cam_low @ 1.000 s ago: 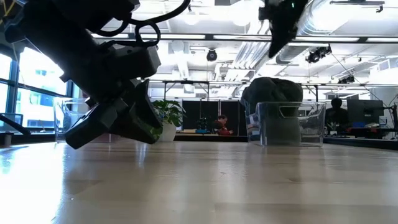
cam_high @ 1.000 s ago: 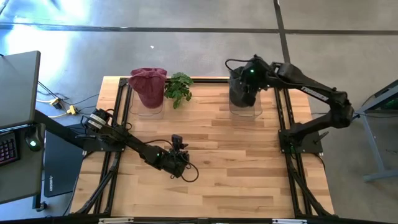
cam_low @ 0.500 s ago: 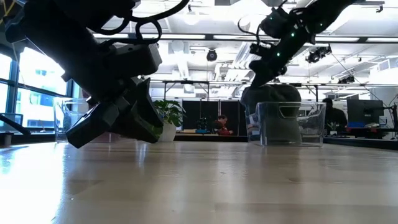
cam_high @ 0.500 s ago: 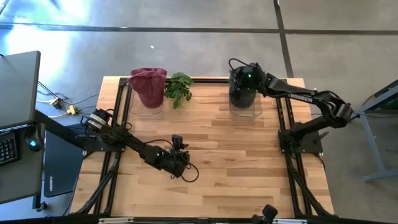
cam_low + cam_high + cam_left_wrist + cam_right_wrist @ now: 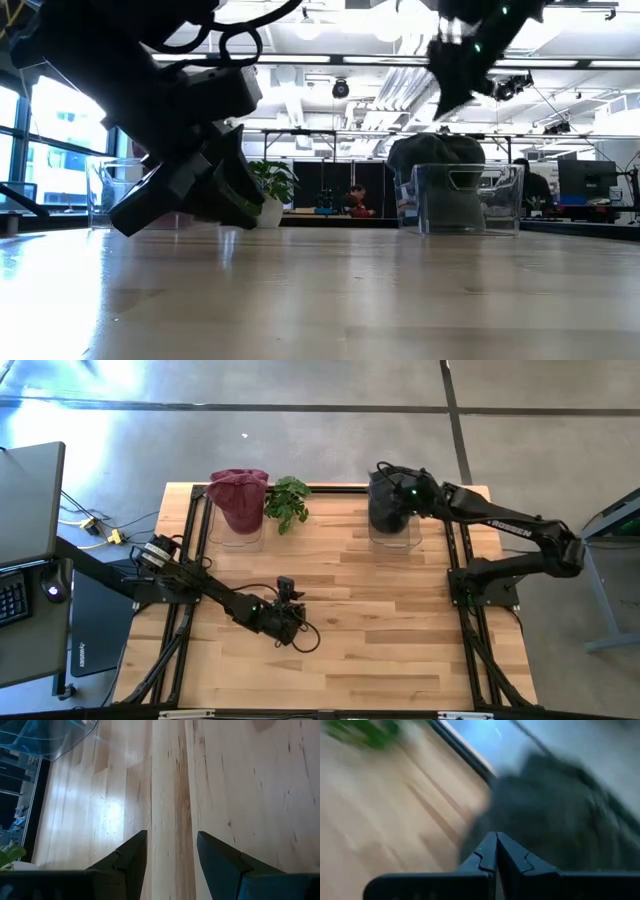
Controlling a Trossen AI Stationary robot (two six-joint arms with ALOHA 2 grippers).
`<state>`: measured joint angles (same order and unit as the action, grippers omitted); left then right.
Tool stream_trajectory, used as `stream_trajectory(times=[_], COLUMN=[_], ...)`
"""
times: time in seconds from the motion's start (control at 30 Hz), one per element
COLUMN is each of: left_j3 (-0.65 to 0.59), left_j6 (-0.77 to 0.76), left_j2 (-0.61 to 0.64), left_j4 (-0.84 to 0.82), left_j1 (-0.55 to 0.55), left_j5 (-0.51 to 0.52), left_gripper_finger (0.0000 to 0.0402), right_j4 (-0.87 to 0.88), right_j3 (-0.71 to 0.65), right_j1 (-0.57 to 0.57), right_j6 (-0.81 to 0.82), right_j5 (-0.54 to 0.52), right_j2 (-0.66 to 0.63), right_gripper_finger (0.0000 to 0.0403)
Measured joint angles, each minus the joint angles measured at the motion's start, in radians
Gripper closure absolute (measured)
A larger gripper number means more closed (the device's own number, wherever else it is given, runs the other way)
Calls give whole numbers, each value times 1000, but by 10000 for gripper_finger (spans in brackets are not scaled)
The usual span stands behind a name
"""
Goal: Pick & Place hat
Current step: Return to home position
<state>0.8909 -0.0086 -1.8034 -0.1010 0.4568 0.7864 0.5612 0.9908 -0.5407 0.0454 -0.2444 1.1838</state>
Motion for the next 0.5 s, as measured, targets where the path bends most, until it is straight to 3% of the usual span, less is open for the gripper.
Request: stream_trajectory(times=[0.13, 0.27, 0.37, 0.5], left_j3=[0, 0, 0, 0], left_j6=[-8, -42, -78, -138], left_j2=[0, 15, 54, 144], left_j4=[36, 49, 45, -9], left_j1=[-27, -55, -54, -49], left_j5=[-35, -81, -56, -21], left_gripper_finger=[237, 237, 237, 237], right_j4=[33, -285, -516, -598], right_j3=[-75, -192, -259, -270], right_j1=[-69, -132, -161, -158], right_j6=[39, 25, 21, -6], right_j5=[-40, 84, 106, 107], right_j2=[13, 48, 95, 105], right_gripper_finger=[402, 399, 400, 401])
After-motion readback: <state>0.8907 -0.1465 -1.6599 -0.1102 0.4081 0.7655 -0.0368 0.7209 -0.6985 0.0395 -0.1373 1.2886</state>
